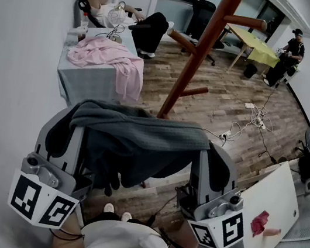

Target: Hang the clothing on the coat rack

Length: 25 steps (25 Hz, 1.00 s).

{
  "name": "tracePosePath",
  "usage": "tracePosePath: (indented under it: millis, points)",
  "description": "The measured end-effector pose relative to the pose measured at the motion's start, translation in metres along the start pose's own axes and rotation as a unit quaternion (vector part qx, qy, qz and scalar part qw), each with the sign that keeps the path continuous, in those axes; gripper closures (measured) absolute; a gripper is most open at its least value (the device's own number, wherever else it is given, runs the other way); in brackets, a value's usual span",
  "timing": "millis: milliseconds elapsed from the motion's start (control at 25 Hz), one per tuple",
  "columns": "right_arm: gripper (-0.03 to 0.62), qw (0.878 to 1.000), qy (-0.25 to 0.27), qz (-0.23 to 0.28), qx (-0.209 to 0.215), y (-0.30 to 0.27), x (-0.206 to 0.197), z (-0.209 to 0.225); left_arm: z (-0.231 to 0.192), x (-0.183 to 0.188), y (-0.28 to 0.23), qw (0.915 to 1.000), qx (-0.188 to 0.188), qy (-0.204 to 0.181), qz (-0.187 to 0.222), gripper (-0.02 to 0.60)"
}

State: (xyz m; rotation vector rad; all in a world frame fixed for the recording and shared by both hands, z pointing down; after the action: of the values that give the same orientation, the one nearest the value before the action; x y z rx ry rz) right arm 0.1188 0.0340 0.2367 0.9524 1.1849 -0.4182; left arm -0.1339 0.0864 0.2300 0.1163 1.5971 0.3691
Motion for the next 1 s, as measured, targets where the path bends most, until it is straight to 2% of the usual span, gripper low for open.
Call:
tracePosePath:
  millis: [320,720,920,1000]
  points:
    - [0.571,1.0,0.015,0.006,0.011,-0.011,0.001,0.009,-0.006,-0.004,-0.017,1.0,0.003,0.0,0.005,0.538]
    - [0.571,0.999,-0.012,-0.011,0.032,-0.028,-0.01,0.028,-0.011,-0.016,-0.037,0.9995,0.021,0.014,-0.019,0.54]
    - [0.571,0.998,-0.026,-0.012,0.061,-0.032,-0.016,0.03,-0.012,-0.019,-0.041,0.9995,-0.001,0.03,-0.012,0.54]
    - [0.571,0.997,-0.025,-0.005,0.078,-0.033,-0.013,0.03,-0.009,-0.015,-0.04,0.9999,0.004,0.012,-0.01,0.54]
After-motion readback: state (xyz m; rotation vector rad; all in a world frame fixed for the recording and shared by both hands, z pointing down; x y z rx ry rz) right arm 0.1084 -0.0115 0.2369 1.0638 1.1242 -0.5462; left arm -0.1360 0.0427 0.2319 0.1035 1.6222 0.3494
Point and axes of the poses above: the fingertips, and each gripper's own axes: y backward along the fingers, z to its right, x out of its top, the point moved 6 cm from there along y, backward along the fingers, and after that the axes turned 7 degrees about -y, right-handed, at the moved point
